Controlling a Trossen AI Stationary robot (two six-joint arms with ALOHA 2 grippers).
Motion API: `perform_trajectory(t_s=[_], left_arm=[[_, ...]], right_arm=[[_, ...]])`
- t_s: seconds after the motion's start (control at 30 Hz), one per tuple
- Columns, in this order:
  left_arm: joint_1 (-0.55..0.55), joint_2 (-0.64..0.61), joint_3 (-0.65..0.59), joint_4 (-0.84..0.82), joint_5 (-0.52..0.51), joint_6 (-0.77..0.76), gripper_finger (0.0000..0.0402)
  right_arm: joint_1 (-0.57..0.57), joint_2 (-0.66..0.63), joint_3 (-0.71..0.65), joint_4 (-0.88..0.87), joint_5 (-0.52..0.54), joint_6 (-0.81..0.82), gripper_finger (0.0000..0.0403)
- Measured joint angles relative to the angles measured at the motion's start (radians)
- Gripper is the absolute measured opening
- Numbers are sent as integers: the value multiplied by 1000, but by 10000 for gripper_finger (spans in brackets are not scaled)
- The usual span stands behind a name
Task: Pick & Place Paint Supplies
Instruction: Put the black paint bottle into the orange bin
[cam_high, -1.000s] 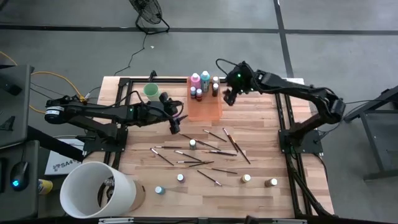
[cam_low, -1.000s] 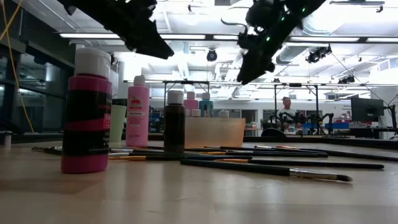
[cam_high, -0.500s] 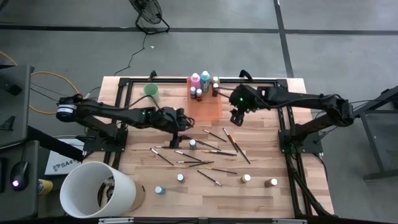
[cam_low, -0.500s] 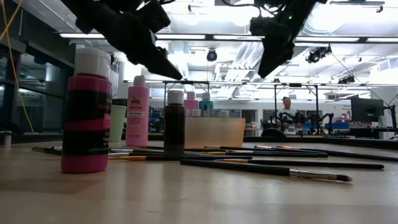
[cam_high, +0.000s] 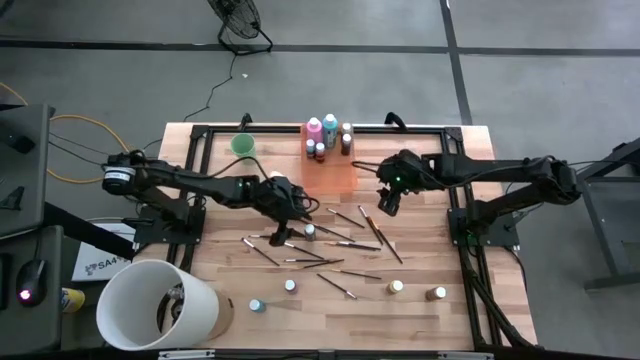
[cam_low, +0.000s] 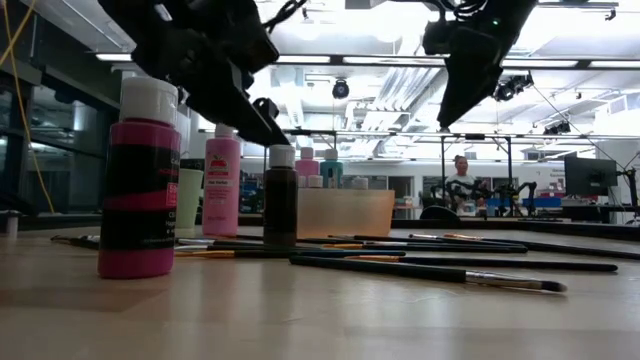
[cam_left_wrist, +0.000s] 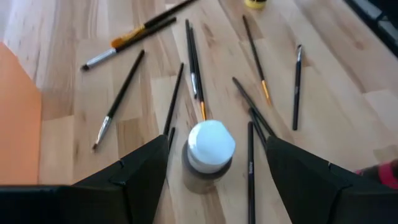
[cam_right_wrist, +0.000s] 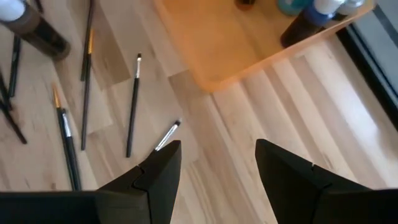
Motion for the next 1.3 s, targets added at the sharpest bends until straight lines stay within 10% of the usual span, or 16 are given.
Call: perform_trajectory(t_s=[0.7,1.3], left_arm=[[1,80,-1,106,-28,-12,259],[0,80,-1,74,-16,-11,110]], right_arm=[[66,0,-12,31,50,24,201],[66,1,-12,31,50,16,201]])
